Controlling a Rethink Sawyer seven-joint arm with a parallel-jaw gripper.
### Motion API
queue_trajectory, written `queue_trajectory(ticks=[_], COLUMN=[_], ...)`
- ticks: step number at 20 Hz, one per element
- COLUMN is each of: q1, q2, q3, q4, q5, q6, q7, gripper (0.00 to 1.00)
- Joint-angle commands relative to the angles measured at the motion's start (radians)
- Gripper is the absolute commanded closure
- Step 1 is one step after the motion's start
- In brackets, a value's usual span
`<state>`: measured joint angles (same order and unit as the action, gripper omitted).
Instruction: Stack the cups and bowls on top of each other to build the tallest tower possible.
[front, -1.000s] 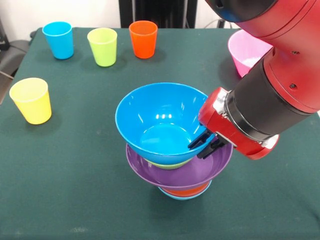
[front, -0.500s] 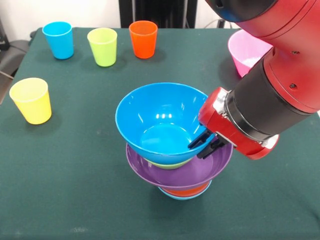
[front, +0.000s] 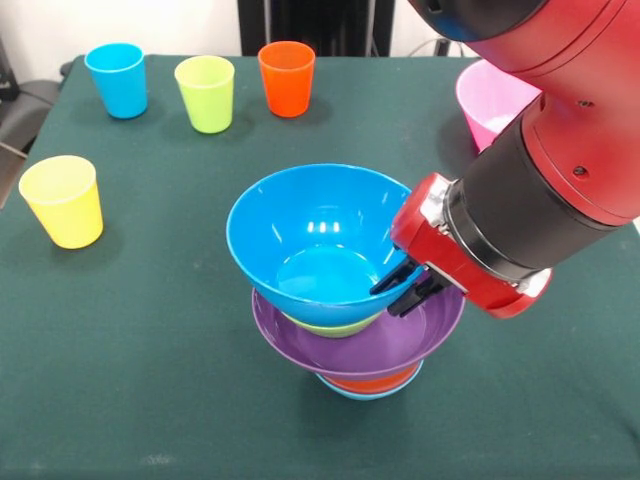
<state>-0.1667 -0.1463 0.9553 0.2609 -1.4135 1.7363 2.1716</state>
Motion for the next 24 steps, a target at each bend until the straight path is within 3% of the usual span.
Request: queue_trajectory(ticks=[1,24], q1=[0.017,0.036], q2=[-0.020,-0.041], q3=[-0.026,-0.083], q4=[0.055,0.105], q5=[-0.021,0.080], q6=[-0.039,-0.068], q7=[-0.074,0.019], gripper=[1.00,1.00])
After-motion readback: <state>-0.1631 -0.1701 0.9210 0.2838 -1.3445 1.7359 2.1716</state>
